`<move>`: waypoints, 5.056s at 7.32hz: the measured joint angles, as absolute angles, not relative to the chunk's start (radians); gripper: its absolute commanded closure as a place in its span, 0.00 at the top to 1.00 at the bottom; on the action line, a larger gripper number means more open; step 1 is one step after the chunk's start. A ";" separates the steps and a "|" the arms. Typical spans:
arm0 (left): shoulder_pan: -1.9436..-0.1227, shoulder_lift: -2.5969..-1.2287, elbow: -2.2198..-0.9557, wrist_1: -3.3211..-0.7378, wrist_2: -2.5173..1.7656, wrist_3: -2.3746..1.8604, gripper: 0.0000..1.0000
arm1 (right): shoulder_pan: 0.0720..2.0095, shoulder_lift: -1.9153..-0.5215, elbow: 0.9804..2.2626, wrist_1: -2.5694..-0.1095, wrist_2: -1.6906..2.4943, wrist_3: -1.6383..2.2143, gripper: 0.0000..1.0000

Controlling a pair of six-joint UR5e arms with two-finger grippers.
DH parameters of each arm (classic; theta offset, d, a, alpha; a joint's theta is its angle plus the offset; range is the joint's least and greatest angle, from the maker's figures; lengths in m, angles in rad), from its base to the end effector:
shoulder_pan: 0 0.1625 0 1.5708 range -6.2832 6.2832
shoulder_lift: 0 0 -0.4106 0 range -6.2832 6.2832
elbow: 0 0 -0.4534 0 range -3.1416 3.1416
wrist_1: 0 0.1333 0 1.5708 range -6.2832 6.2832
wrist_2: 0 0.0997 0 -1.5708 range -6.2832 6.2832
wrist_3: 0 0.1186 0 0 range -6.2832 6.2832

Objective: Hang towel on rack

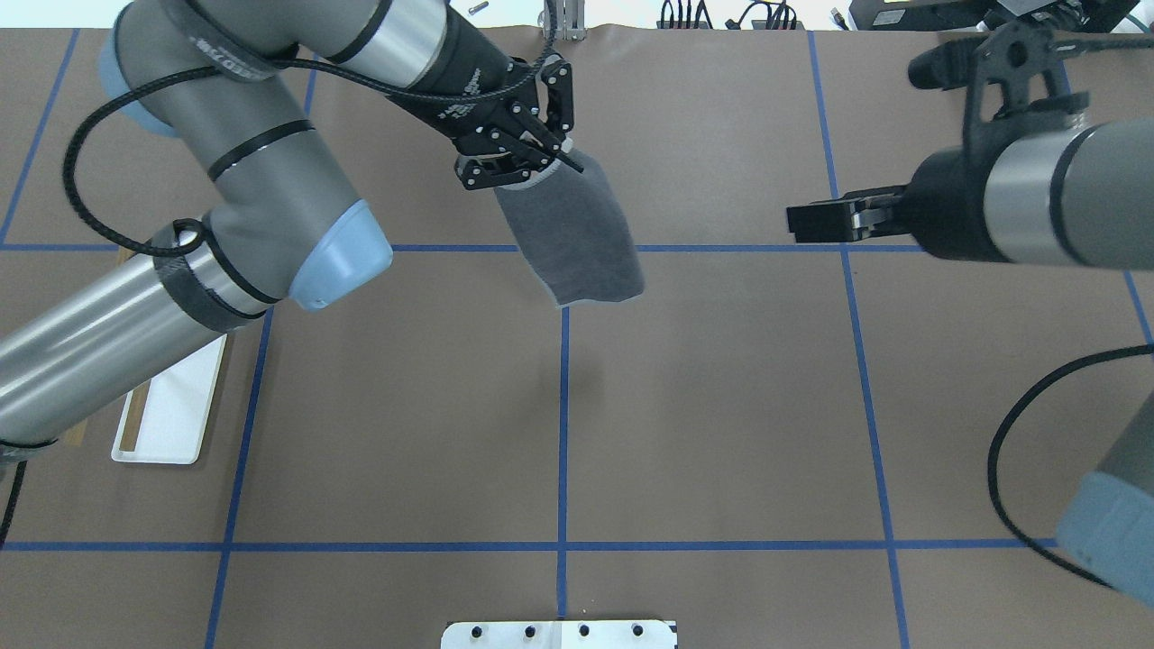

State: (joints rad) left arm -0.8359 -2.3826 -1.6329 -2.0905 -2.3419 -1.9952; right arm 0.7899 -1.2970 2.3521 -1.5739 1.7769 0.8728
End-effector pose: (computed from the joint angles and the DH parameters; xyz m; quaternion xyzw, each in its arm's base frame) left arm 0.4252 -0.5460 0.0142 -0.1608 0.6410 -0.2237 0.7163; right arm -0.2639 -0.4211 0.1344 0.2727 -0.4277 -0.0121 0.8617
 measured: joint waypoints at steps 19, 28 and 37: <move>-1.166 -1.464 -2.002 -1.784 -2.303 -1.070 0.00 | 1.476 -1.386 1.840 -1.894 2.263 0.129 1.00; -1.163 -1.580 -1.774 -1.831 -2.254 -0.919 0.98 | 1.504 -1.409 1.839 -1.920 2.340 0.116 1.00; -1.395 -1.591 -1.648 -1.783 -2.199 -0.264 0.98 | 1.571 -1.530 1.654 -1.838 2.353 -0.085 1.00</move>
